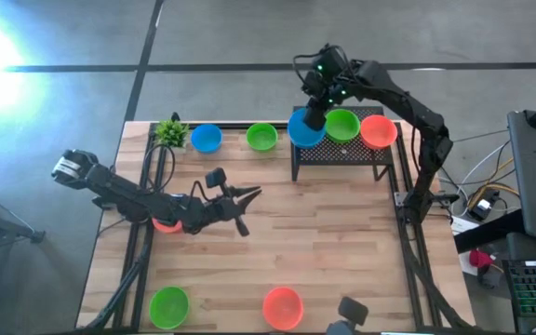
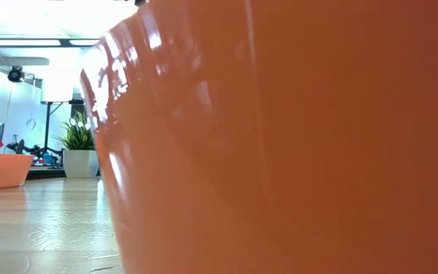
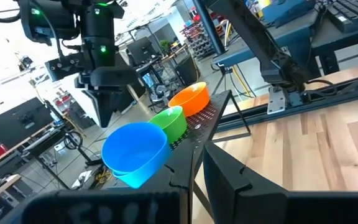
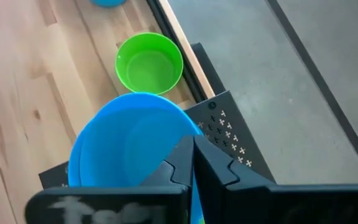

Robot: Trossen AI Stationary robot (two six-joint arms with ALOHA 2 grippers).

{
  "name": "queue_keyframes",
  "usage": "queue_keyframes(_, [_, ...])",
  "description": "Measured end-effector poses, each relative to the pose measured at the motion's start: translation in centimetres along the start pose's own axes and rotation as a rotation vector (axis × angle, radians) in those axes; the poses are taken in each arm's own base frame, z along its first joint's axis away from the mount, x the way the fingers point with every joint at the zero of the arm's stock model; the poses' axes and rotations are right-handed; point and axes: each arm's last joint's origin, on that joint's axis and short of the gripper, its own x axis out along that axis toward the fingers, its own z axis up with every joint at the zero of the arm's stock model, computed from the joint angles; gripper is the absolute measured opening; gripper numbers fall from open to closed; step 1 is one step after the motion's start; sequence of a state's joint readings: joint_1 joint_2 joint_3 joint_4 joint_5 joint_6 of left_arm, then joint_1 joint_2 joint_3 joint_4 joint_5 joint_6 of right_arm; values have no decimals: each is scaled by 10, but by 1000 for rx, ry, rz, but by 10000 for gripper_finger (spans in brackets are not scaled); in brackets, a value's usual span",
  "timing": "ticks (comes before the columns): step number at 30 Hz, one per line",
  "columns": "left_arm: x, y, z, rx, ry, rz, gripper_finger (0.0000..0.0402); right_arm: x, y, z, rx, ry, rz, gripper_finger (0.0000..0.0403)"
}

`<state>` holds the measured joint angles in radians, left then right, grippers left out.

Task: Pick & Place Mini bowls
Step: Stack the bottom blue bowl on the blue bowl on the shelf

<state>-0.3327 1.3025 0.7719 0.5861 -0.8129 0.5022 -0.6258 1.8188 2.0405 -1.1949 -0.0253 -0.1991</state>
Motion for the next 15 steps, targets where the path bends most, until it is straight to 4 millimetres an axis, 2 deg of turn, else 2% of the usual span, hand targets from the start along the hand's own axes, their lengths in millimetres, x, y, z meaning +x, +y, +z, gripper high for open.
queue_keyframes(15, [4,4,-2,-1,10,20,32,20,0,-5,-22,11,1,8])
